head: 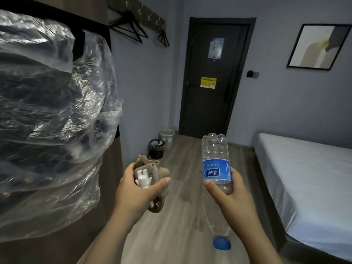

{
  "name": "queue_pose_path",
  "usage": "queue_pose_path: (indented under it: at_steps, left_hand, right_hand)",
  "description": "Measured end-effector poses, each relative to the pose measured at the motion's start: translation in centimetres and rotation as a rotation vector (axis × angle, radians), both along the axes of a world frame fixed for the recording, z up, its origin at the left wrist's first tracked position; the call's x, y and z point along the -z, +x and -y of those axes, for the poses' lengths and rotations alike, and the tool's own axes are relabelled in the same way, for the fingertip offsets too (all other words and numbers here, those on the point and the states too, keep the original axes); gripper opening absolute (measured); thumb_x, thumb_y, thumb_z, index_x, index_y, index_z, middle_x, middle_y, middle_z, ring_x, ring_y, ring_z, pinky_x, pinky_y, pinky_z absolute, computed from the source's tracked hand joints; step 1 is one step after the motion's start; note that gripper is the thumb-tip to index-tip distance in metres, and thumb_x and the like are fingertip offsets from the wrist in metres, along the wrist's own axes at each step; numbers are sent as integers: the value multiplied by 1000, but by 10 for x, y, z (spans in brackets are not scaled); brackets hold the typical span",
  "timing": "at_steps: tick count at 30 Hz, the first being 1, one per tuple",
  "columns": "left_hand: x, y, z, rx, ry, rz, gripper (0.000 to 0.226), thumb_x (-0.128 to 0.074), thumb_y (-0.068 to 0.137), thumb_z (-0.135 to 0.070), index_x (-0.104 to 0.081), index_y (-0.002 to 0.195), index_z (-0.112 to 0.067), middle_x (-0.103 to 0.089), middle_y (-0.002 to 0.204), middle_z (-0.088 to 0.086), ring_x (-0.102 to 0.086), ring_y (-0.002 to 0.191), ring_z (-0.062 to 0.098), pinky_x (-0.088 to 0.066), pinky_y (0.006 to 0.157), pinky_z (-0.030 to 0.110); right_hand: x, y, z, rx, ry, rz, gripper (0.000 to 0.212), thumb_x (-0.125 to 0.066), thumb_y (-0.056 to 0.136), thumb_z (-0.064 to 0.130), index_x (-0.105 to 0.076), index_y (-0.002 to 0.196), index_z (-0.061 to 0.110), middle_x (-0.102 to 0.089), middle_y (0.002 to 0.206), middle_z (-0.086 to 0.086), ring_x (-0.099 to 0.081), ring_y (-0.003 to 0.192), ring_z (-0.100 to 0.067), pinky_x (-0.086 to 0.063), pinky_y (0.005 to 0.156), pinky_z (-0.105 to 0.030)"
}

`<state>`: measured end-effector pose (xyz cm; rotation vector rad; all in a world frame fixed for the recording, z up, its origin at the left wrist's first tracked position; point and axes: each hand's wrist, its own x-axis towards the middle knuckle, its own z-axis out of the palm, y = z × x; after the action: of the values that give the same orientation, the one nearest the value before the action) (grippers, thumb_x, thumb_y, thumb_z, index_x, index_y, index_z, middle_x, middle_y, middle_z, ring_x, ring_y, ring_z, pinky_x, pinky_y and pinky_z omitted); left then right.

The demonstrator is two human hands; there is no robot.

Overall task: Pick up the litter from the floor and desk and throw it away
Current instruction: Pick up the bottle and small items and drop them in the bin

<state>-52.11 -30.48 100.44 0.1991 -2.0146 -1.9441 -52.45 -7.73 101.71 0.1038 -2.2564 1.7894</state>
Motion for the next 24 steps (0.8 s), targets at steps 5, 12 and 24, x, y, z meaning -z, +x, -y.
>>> queue_pose_path:
  at_steps: [5, 12, 24]
  left_hand:
    - [6, -73, 3, 69, 1, 20, 76, -90, 43, -51, -56, 110, -40, -73, 104, -5, -69, 99, 19, -56, 84, 49]
    - [10, -197, -24, 66, -89, -21, 51, -89, 62, -25, -56, 98, -38, -74, 90, -16, -69, 81, -3, -53, 63, 16]
    - [3, -412, -53, -125, -206, 60, 74, -80, 34, -63, -49, 101, -52, -64, 110, -11, -63, 97, 8, -54, 85, 39]
  right_hand:
    - [7, -71, 4, 31, 15, 26, 59, -74, 75, 38, -43, 125, 39, -64, 95, 18, -64, 83, 8, -50, 63, -16]
    - [22, -212, -13, 24, 1, 5, 58, -74, 75, 39, -45, 126, 38, -64, 94, 18, -62, 82, 11, -47, 53, -6]
    - [20, -435, -47, -43, -7, 42, 56, -75, 76, 37, -43, 122, 42, -63, 93, 18, -60, 79, 15, -44, 51, -2]
